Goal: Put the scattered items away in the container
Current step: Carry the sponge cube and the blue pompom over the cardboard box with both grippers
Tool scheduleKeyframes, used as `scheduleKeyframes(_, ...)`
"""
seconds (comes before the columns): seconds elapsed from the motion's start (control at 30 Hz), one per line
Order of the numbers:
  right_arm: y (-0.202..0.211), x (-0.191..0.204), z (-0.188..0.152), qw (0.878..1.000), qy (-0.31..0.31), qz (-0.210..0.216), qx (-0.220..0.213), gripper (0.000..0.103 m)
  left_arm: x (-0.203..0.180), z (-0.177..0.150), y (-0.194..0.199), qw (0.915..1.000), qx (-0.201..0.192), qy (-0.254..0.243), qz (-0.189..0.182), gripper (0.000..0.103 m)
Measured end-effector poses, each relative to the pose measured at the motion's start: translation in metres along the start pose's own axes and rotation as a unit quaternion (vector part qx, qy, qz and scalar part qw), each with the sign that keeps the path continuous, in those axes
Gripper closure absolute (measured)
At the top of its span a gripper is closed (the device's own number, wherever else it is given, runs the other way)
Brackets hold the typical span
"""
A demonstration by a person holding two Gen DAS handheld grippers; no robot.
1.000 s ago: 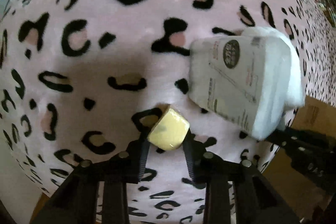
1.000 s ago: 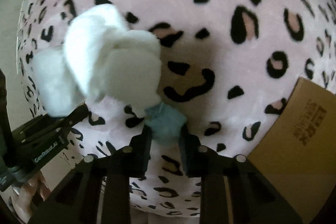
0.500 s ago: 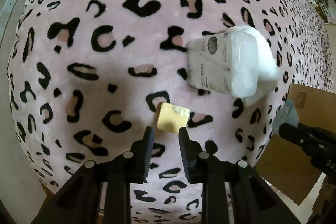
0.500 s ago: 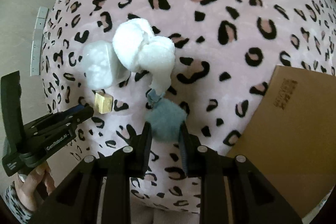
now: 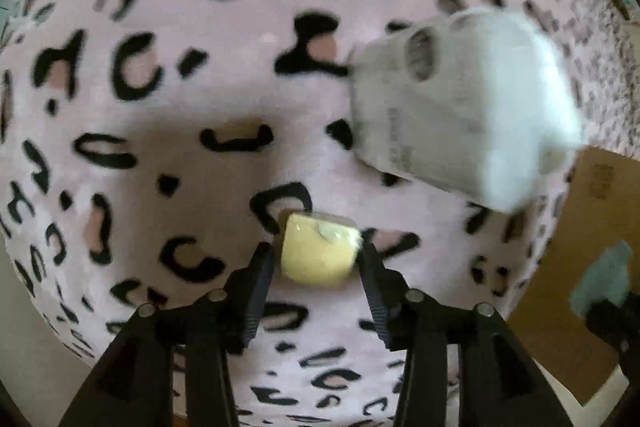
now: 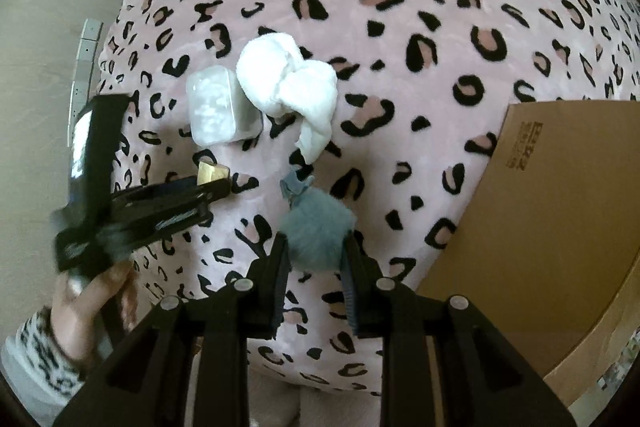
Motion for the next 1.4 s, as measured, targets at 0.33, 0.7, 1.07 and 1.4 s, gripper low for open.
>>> scheduleKeyframes(0.33, 0.02, 0.01, 0.0, 1.0, 0.016, 0.001, -0.014, 0.078, 0.007, -0.005, 0.022, 0.999, -0.028, -0.027, 0.021, 0.067)
scheduleKeyframes(0.7, 0.041, 0.04, -0.014, 0.998, 0.034, 0.016, -0.058, 0.078, -0.01, -0.061, 0.09, 0.9969, -0.06, -0.05, 0.006, 0.067)
scheduleKeyframes(1.07, 0.084, 0.059, -0.05, 0.99, 0.048, 0.032, -0.127, 0.078, -0.034, -0.103, 0.163, 0.9912, -0.106, -0.079, -0.011, 0.067)
scheduleKeyframes(1.4, 0.111, 0.064, -0.081, 0.981, 0.041, 0.046, -0.184, 0.078, -0.062, -0.132, 0.196, 0.983, -0.144, -0.114, -0.004, 0.067)
Point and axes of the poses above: each gripper's, at about its wrist camera, not at the fingertips, and y roughly against the way its jaws point, x to its left, z to its top, the point moved 8 cm from there along -y, roughly the way its jaws point, and after that the axes turned 13 degrees about z, right-handed, at the moved point
